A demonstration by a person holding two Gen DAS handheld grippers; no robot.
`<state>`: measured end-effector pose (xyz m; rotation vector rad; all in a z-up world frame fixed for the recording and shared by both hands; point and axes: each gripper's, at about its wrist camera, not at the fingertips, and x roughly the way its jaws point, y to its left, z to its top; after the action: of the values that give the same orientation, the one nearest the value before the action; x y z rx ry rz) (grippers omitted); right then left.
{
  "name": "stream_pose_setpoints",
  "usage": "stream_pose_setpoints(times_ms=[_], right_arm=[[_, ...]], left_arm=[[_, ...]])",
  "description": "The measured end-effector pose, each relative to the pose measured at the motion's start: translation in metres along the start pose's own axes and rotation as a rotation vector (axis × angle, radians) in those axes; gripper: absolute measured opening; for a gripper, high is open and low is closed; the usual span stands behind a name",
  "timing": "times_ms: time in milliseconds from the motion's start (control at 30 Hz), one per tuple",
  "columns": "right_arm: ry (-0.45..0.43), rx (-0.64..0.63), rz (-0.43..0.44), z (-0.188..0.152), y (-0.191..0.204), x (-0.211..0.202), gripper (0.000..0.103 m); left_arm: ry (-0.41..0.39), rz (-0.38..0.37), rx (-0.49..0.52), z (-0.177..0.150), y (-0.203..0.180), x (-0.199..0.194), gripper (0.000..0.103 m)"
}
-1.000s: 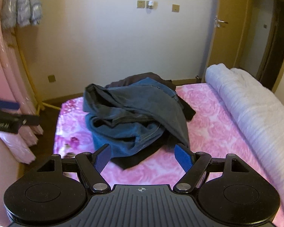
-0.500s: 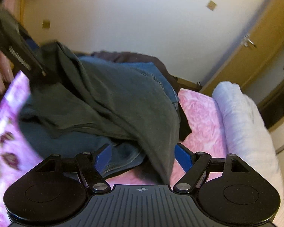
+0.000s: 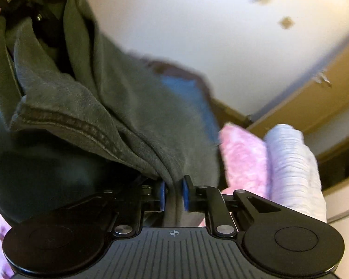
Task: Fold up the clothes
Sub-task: 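Grasp the dark grey jeans with the right gripper while the left gripper grasps another part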
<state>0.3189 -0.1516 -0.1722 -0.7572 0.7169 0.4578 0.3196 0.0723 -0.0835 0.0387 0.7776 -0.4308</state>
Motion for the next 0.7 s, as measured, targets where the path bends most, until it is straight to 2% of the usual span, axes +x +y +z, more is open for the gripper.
stream_pose_setpoints(times_ms=[200, 267, 367, 500, 567, 700], right_arm=[[-0.105, 0.186, -0.101, -0.016, -0.063, -0.088, 0.011], [-0.130, 0.212, -0.155, -0.032, -0.077, -0.125, 0.011], [-0.140, 0.265, -0.231, -0.069, -0.091, -0.184, 0.011], [-0.073, 0.334, -0.312, -0.158, -0.077, -0.266, 0.012], [-0.027, 0.370, -0.336, -0.204, -0.063, -0.301, 0.012], [0.118, 0.482, -0.315, -0.311, -0.017, -0.368, 0.012]], left_arm=[[-0.185, -0.088, 0.070, 0.060, -0.043, -0.057, 0.007], [-0.228, -0.133, 0.090, 0.068, -0.070, -0.075, 0.007], [-0.254, -0.219, 0.117, 0.062, -0.122, -0.099, 0.007], [-0.227, -0.345, 0.165, 0.029, -0.206, -0.114, 0.007], [-0.167, -0.415, 0.192, -0.004, -0.253, -0.119, 0.007], [-0.009, -0.543, 0.209, -0.077, -0.336, -0.126, 0.007]])
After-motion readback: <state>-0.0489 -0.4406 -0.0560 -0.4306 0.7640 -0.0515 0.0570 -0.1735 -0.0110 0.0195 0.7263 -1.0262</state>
